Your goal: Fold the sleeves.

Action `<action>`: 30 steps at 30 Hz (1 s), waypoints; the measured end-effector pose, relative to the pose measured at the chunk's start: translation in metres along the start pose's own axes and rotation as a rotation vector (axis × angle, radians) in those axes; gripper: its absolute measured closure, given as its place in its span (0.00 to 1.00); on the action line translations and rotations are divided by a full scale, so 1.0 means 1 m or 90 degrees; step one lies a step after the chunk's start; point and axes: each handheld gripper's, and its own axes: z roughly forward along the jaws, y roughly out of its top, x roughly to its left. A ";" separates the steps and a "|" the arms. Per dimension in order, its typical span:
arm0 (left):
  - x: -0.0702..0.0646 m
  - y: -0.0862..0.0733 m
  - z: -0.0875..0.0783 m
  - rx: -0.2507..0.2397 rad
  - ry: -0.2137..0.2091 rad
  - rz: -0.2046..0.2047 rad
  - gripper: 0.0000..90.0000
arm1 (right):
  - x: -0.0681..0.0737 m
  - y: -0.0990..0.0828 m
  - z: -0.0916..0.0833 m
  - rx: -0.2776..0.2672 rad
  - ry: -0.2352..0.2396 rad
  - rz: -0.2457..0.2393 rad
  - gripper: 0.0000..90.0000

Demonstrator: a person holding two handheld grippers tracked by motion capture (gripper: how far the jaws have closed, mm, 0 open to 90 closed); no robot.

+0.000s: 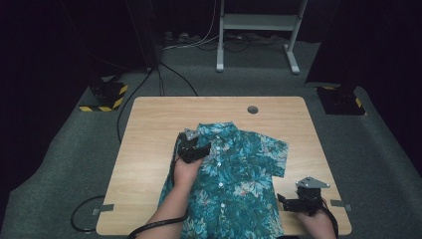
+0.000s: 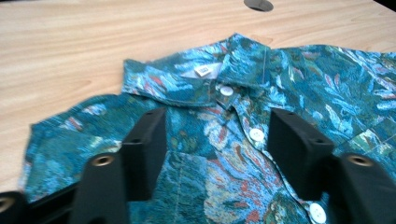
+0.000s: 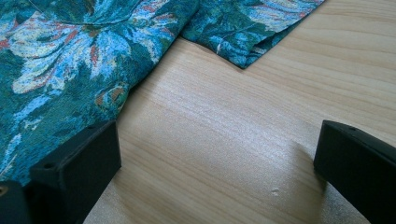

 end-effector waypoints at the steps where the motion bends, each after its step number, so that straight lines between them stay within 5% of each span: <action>1: 0.001 0.001 -0.001 0.003 0.003 0.001 0.36 | 0.000 0.000 0.000 0.000 0.000 0.000 0.00; 7: 0.006 0.005 -0.007 0.006 0.012 0.010 0.15 | 0.000 0.000 0.000 0.000 -0.001 -0.001 0.00; 16: 0.021 0.007 -0.018 0.001 -0.003 -0.007 0.03 | 0.000 0.000 0.000 0.001 -0.001 -0.004 0.00; 30: 0.037 0.002 -0.035 0.005 -0.027 -0.011 0.01 | 0.001 0.000 0.000 0.002 -0.002 -0.006 0.00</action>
